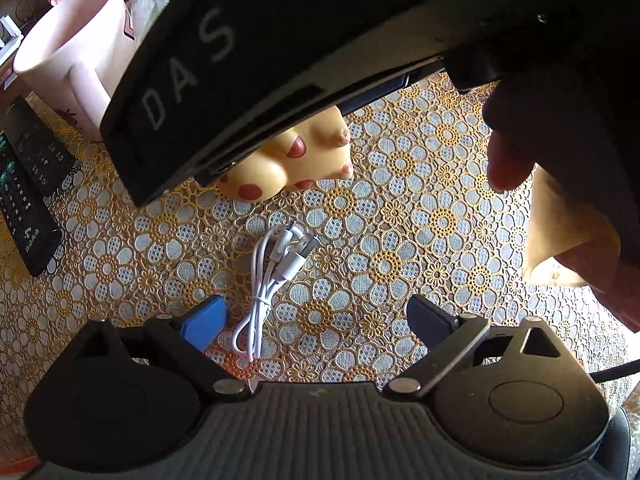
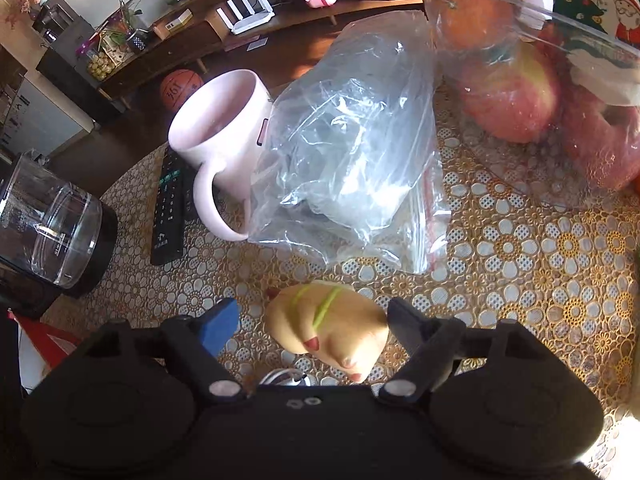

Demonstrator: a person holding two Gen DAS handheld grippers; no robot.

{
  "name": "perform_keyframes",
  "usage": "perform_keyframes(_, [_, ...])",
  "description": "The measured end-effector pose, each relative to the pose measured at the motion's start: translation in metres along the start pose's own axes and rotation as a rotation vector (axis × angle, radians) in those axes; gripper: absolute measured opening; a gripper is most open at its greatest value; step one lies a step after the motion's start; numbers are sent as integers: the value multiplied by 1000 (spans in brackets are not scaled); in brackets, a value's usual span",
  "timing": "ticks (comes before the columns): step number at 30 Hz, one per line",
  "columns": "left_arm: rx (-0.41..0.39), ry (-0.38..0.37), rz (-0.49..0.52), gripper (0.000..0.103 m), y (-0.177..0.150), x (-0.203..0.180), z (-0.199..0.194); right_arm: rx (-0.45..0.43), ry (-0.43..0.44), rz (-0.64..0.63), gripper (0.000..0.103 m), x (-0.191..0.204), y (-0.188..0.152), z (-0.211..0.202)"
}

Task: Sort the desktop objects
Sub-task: 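Grasp the yellow squeaky toy with the right gripper while the left grasps the white cable, then carry the yellow toy and white cable over the red box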

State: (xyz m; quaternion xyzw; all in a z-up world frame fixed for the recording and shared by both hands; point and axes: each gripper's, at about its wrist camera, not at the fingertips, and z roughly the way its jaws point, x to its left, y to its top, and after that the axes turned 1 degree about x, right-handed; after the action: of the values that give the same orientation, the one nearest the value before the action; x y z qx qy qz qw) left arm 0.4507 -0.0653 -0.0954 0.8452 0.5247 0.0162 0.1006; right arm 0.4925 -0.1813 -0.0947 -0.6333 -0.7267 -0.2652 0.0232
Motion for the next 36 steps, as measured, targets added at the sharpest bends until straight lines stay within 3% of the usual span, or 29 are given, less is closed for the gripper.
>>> perform_keyframes(6, [-2, 29, 22, 91, 3, 1, 1, 7, -23, -15, 75, -3, 0, 1])
perform_keyframes(9, [-14, 55, 37, 83, 0, 0, -1, 12, -28, -20, 71, -6, -1, 2])
perform_keyframes(12, [-41, 62, 36, 68, -1, 1, -5, 6, -29, -22, 70, -7, -2, 1])
perform_keyframes(14, [-57, 61, 41, 47, -3, 2, -8, 1, -31, -24, 68, -6, -3, 1])
perform_keyframes(16, [-66, 62, 51, 33, -5, 3, -10, -3, -32, -25, 67, -7, -4, -1])
perform_keyframes(20, [-80, 55, 68, 21, -9, 0, -11, -12, -37, -27, 65, -6, -6, -3])
perform_keyframes(36, [-109, 44, 56, 18, -24, -3, -18, -81, -31, -5, 61, -13, -20, -37])
